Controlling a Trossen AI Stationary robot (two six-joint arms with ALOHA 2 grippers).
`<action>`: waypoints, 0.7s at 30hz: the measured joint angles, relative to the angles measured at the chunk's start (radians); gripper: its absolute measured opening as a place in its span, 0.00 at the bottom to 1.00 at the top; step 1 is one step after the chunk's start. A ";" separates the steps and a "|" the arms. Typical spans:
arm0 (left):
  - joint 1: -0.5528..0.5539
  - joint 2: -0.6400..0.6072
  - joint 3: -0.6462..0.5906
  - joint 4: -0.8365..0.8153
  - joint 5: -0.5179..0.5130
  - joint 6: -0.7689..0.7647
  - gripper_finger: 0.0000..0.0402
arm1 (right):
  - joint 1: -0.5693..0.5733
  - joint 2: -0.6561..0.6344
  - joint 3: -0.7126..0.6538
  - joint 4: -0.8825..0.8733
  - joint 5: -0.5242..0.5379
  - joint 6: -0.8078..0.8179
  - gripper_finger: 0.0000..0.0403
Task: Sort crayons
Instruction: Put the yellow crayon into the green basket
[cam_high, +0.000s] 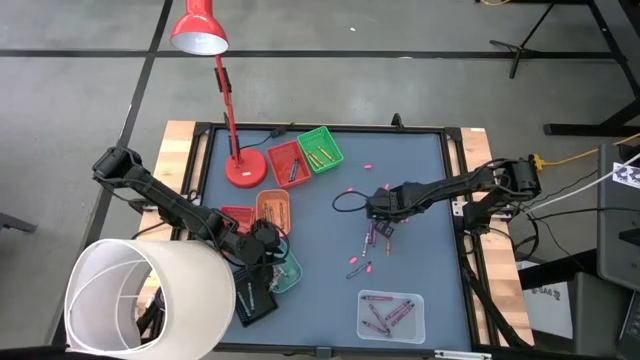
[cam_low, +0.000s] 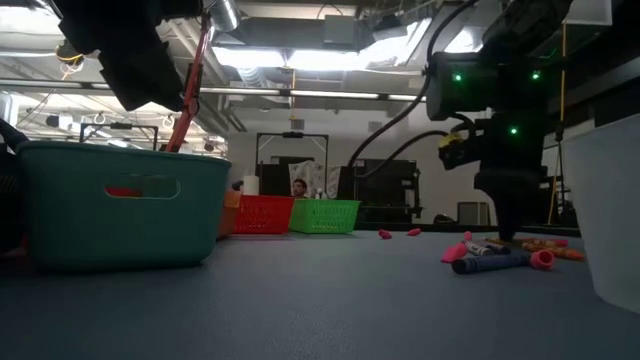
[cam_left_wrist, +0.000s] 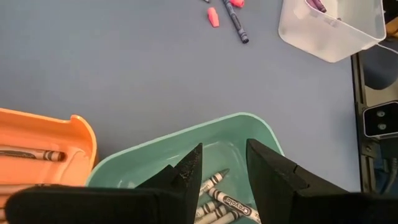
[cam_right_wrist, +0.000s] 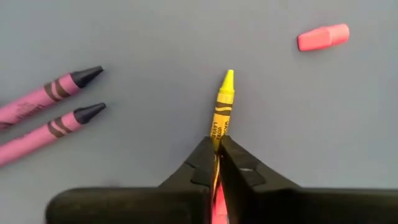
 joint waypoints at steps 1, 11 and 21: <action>0.000 0.000 0.000 0.000 -0.001 0.008 0.27 | 0.000 0.000 0.000 0.004 0.000 0.000 0.04; 0.000 0.000 0.000 0.003 -0.005 0.021 0.27 | 0.000 0.000 0.001 0.023 -0.016 -0.003 0.00; 0.000 0.000 0.000 0.006 -0.005 0.022 0.27 | 0.000 -0.001 0.002 0.023 -0.023 -0.001 0.04</action>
